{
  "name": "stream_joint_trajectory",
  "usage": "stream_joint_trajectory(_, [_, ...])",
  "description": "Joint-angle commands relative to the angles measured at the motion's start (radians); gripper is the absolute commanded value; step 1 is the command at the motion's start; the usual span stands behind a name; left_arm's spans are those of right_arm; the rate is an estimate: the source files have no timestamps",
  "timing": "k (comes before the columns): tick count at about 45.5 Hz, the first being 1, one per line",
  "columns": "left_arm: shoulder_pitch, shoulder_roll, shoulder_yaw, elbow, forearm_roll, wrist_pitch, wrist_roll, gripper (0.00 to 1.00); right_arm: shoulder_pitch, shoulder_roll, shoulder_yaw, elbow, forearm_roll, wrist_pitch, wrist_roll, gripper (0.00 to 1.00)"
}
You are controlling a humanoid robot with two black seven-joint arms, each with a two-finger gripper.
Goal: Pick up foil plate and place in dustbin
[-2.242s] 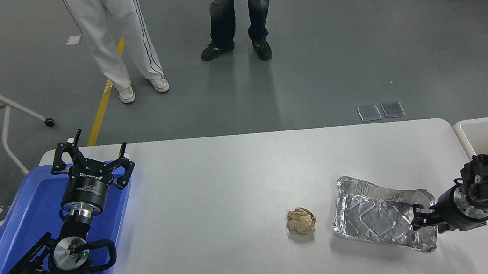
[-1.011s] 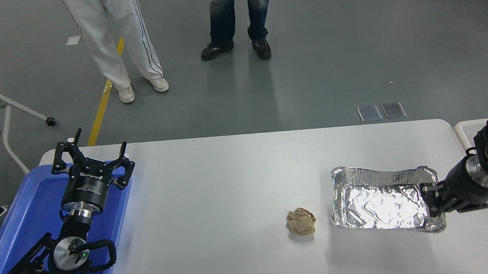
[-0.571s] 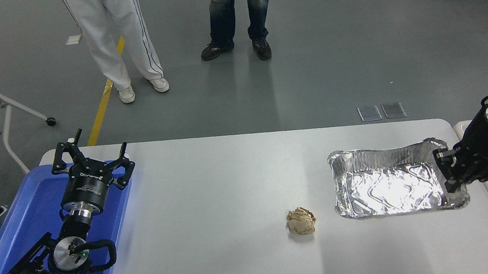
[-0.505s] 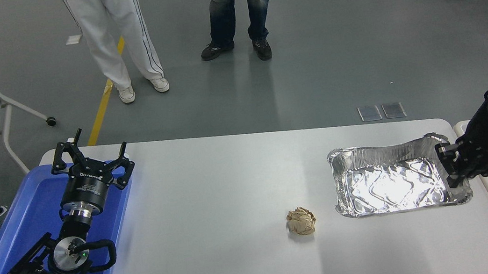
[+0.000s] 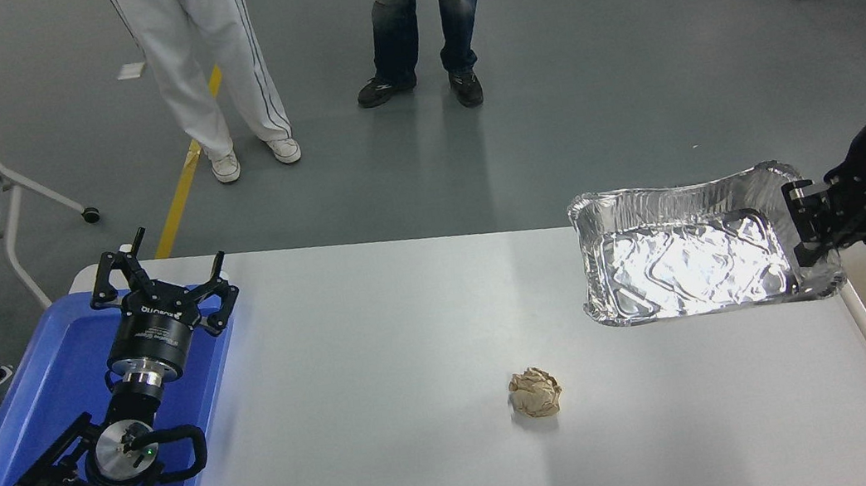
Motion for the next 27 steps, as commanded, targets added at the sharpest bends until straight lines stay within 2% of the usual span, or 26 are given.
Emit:
stream_joint_trajectory(1, [0.000, 0.001, -0.001, 0.000, 0.000, 0.000, 0.000, 1.00, 0.095, -0.025, -0.005, 0.018, -0.033, 0.002, 0.000, 0.00])
stream_joint_trajectory(27, [0.000, 0.001, 0.001, 0.000, 0.000, 0.000, 0.000, 1.00, 0.158, -0.026, -0.011, 0.018, -0.033, 0.002, 0.000, 0.00])
